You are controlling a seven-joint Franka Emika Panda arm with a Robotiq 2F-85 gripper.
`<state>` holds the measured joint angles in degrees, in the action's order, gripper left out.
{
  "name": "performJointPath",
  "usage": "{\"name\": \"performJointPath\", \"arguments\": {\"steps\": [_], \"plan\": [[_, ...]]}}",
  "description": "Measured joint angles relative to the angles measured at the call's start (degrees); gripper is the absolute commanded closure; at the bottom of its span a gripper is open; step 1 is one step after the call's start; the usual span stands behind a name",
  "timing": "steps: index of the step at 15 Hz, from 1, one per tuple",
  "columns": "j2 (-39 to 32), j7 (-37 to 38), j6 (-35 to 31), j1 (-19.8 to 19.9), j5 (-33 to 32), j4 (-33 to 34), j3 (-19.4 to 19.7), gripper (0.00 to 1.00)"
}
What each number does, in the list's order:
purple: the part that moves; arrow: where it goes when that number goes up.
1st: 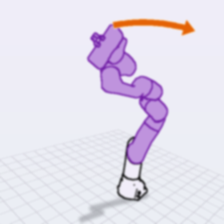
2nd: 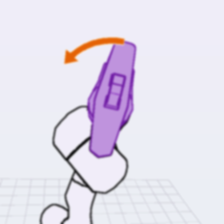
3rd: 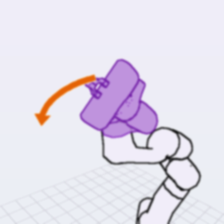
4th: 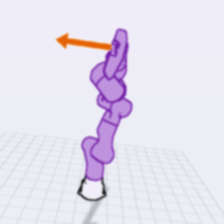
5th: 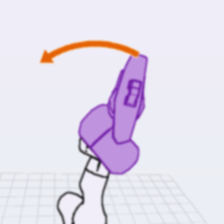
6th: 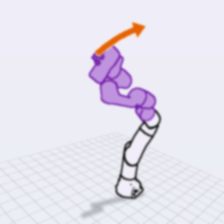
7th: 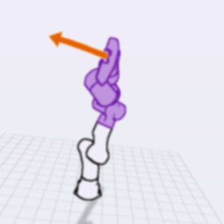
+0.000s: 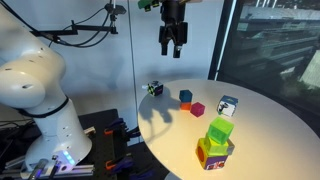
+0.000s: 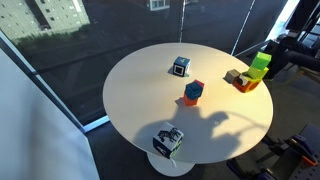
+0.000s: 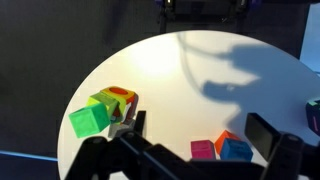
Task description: Put the blue block on the table
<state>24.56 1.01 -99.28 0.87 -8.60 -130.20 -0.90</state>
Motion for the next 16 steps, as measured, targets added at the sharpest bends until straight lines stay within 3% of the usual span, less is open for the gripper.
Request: {"name": "performJointPath", "arguments": {"steps": [10,16], "plan": [[-6.9,6.7,-15.1,-1.5,0.4,0.0,-3.3,0.0],[-13.9,8.9,-20.4,-2.9,3.5,0.5,-4.0,0.0]]}}
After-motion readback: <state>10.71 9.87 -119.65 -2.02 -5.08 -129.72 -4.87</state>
